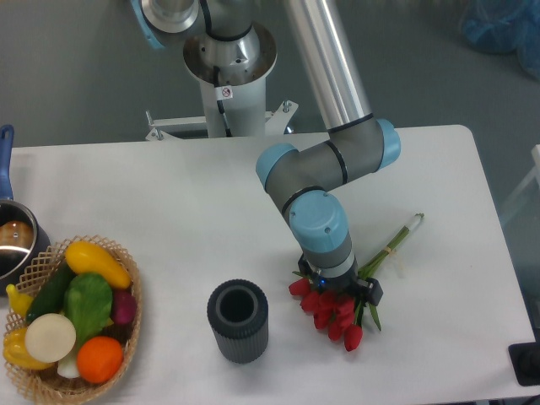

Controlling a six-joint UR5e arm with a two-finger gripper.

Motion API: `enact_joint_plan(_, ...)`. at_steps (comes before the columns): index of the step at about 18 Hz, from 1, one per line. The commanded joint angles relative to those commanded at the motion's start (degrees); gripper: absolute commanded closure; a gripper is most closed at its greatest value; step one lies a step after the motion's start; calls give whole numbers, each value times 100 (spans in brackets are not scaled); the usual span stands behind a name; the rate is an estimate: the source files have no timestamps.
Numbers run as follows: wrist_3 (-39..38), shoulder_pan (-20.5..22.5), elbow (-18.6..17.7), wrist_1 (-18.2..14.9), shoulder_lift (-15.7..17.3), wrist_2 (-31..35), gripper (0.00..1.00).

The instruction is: Pick up the flowers from the table

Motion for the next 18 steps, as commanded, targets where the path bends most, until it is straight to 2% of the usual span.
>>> enact_joint_plan(1, 9, 0, -52, 0, 0, 26, 45)
enact_joint_plan(3, 44, -9, -62, -9, 35, 70, 62)
enact_joint_plan(5, 53, 0, -70, 0, 79, 62, 90)
enact_joint_plan(6, 53, 0, -70, -9, 105, 70, 99)
enact_joint_plan(10, 44, 44, -53, 0, 246, 35, 100)
enact_joint_plan(15, -9, 228, -62, -53, 614, -9, 100)
enact_joint_plan(18, 0, 474, 78, -140, 737, -490, 100)
